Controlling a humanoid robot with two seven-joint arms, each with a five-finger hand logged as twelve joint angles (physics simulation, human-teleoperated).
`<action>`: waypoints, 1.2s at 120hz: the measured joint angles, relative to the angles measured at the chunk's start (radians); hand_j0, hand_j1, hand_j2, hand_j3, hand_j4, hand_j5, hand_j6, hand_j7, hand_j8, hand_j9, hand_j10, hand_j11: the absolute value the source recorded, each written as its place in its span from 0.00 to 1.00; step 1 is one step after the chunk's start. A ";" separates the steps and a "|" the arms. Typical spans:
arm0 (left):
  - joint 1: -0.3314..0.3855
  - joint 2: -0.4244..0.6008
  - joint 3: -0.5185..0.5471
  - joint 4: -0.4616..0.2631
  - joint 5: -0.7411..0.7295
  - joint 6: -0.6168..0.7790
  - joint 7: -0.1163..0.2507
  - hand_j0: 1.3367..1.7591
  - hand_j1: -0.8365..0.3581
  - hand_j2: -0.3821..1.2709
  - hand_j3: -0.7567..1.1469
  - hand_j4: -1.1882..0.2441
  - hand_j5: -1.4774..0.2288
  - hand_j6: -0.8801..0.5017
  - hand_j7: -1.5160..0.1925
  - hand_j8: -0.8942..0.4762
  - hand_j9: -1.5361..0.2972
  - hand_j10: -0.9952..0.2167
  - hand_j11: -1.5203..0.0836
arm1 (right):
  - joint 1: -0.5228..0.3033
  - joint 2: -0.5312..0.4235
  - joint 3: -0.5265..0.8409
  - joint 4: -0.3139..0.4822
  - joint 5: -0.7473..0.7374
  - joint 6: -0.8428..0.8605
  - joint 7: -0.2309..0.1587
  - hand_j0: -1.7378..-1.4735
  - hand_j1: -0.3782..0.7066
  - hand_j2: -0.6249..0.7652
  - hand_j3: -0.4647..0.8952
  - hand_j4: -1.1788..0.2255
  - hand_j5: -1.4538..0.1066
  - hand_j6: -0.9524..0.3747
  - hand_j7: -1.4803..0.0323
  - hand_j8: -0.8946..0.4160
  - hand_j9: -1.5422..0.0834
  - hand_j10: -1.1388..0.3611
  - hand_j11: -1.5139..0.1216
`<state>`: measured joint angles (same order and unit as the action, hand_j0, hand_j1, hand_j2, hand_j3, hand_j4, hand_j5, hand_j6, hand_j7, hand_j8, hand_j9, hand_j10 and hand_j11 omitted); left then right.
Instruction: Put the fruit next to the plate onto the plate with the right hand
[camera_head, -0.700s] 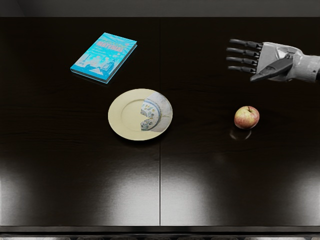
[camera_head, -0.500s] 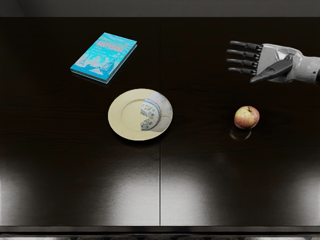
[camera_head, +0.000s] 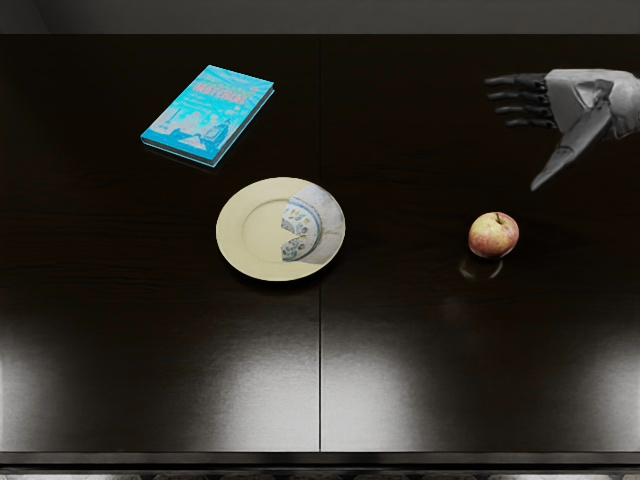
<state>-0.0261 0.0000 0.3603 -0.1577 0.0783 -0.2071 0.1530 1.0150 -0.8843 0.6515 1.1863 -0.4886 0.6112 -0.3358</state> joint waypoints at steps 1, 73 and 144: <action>0.000 0.000 0.000 0.000 0.000 0.000 0.000 0.76 0.76 0.26 0.40 0.67 0.69 0.47 0.71 0.48 0.67 0.63 0.76 | 0.000 -0.003 0.001 0.010 -0.011 0.000 0.000 0.30 0.07 0.44 0.34 0.81 0.90 0.69 0.95 0.65 0.92 0.73 0.90; 0.000 0.000 0.000 0.000 0.000 0.000 0.000 0.76 0.76 0.26 0.40 0.67 0.69 0.47 0.71 0.48 0.67 0.63 0.76 | -0.008 -0.075 -0.148 0.458 -0.350 -0.354 -0.199 0.30 0.07 0.44 0.34 0.81 0.90 0.68 0.94 0.65 0.92 0.73 0.89; 0.000 0.000 0.000 0.000 0.000 0.000 0.000 0.76 0.76 0.26 0.40 0.67 0.69 0.47 0.71 0.48 0.67 0.63 0.76 | -0.012 -0.035 -0.294 0.499 -0.434 -0.576 -0.263 0.30 0.13 0.44 0.34 0.77 0.85 0.64 0.90 0.60 0.87 0.69 0.85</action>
<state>-0.0261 0.0000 0.3603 -0.1575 0.0783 -0.2071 0.1529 1.0028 -0.9191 0.3577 1.6850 -0.9222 0.0353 -0.5984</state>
